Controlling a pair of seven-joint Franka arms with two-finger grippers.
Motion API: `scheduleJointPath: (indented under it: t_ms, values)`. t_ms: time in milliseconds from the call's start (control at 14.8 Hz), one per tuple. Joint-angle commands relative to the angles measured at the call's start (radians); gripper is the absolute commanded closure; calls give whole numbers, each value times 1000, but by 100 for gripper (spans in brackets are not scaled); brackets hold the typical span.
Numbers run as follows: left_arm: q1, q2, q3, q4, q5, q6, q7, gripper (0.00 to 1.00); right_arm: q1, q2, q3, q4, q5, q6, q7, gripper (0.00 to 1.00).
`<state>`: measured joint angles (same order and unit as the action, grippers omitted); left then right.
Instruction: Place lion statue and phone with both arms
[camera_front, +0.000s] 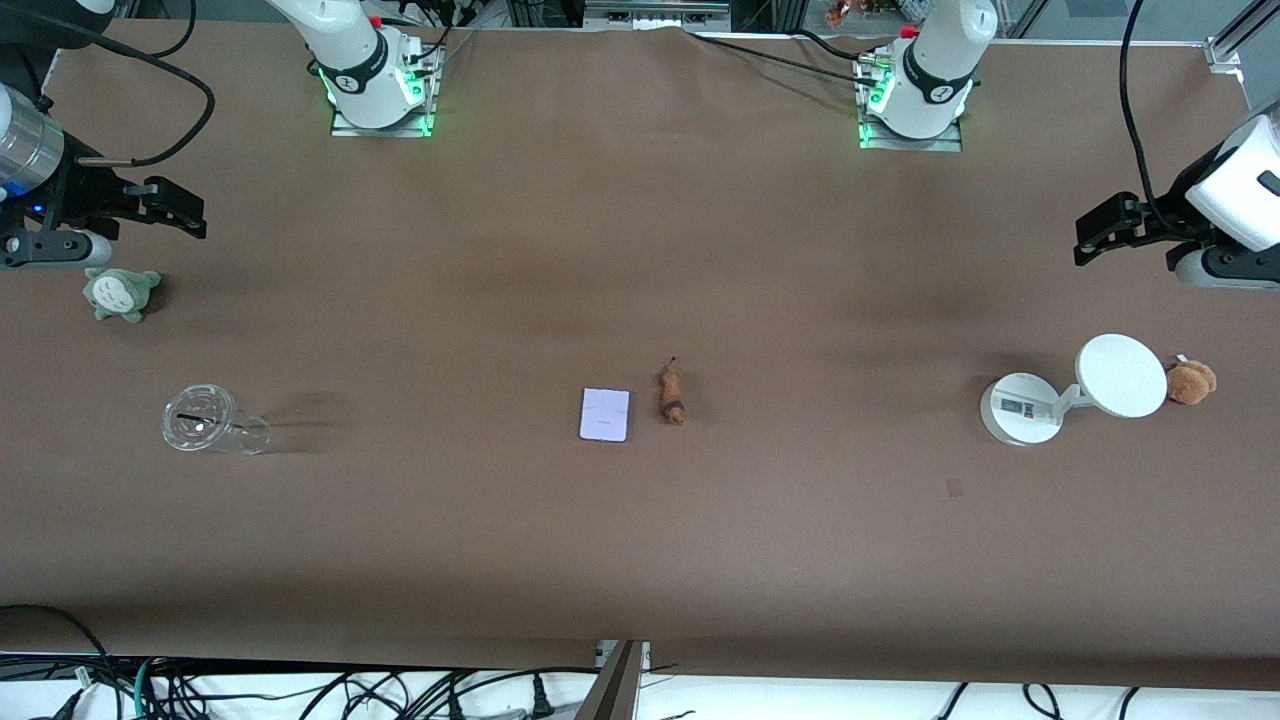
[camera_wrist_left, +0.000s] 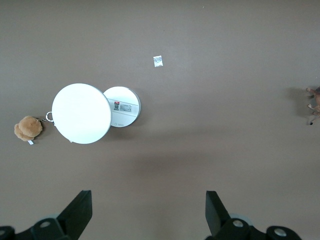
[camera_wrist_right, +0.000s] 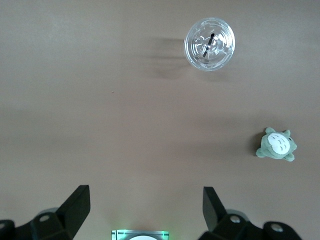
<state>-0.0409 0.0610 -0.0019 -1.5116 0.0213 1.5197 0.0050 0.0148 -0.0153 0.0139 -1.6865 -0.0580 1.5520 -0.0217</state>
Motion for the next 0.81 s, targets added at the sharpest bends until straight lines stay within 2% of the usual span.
scheduleJointPath:
  t_ms: [0, 743]
  values:
    - [-5, -7, 2, -4, -18, 3, 10, 0, 1, 9, -2, 25, 9, -16, 0, 0]
    - [13, 22, 13, 16, -18, 56, 3, 0, 1, 9, -2, 25, 9, -15, 6, 0]
